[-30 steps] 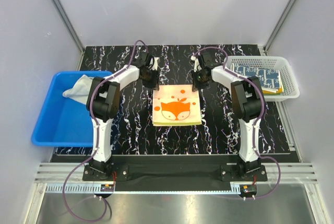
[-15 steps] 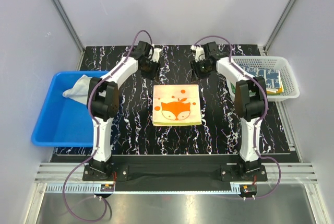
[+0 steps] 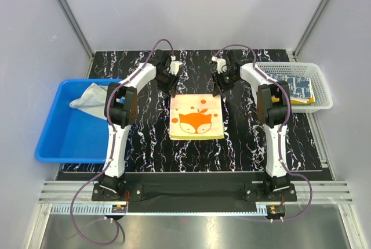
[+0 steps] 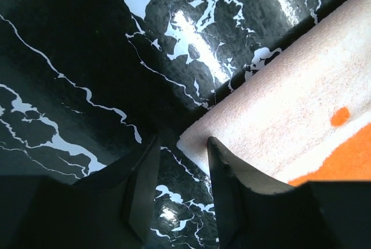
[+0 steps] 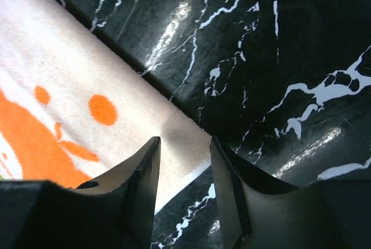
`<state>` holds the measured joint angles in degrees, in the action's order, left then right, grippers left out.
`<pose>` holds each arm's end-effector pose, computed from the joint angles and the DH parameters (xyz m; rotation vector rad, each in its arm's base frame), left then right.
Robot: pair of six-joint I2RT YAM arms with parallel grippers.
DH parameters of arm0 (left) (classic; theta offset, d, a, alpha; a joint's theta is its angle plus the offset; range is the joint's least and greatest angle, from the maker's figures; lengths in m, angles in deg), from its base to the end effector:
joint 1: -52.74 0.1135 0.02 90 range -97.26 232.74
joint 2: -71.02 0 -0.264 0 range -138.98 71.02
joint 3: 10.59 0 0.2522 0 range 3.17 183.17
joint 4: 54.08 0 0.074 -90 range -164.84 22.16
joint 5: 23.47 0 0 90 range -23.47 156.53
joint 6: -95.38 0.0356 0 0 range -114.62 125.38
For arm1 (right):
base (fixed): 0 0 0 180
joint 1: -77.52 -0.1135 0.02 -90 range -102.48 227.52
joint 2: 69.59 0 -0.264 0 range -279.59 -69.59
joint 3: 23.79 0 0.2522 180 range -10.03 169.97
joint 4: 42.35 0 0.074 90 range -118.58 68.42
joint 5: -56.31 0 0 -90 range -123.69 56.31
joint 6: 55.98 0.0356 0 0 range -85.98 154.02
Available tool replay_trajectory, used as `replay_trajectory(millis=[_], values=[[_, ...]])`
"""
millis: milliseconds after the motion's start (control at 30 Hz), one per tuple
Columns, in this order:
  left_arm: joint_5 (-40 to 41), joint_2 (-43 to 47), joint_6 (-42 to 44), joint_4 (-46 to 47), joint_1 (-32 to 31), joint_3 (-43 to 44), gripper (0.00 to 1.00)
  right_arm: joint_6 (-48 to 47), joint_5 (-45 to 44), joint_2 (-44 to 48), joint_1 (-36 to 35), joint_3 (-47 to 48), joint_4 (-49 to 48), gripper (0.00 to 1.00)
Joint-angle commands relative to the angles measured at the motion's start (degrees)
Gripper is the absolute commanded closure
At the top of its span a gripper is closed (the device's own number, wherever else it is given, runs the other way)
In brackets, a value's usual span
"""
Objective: Fold and stack the towels
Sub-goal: Fold the towel
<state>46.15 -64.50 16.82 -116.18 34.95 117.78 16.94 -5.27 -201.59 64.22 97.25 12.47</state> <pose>0.4691 -0.1635 0.1667 0.7828 2.6428 -0.5223 0.4705 0.1286 0.1657 -0.8282 2.5042 0.6479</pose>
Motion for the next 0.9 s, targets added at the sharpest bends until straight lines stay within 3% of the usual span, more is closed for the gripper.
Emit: replay_trajectory(millis=[0, 300, 433, 567, 767, 867], values=[[-1.4, -0.9, 3.1, -1.8, 0.2, 3.6, 0.57, -3.6, 2.2, -2.3, 1.3, 5.0, 2.9, 0.53], [-1.9, -2.6, 5.1, -3.5, 0.4, 4.7, 0.66, -7.3, 2.5, -4.0, 2.7, 7.4, 5.8, 0.49], [-2.5, -2.6, 5.5, -4.1, 0.4, 5.5, 0.67, -8.5, 5.1, -5.5, 2.8, 9.0, 7.9, 0.57], [-5.1, -2.6, 6.2, -4.6, 0.4, 5.7, 0.74, -10.0, 7.2, -7.0, 2.9, 10.8, 11.1, 0.61], [-6.9, -3.3, 6.8, -5.4, 0.4, 6.1, 0.97, -12.4, 10.0, -10.5, 3.5, 14.9, 16.5, 0.65], [-6.9, -3.8, 7.3, -5.9, 0.5, 6.6, 1.00, -13.2, 10.4, -11.0, 3.6, 15.1, 16.6, 0.74]])
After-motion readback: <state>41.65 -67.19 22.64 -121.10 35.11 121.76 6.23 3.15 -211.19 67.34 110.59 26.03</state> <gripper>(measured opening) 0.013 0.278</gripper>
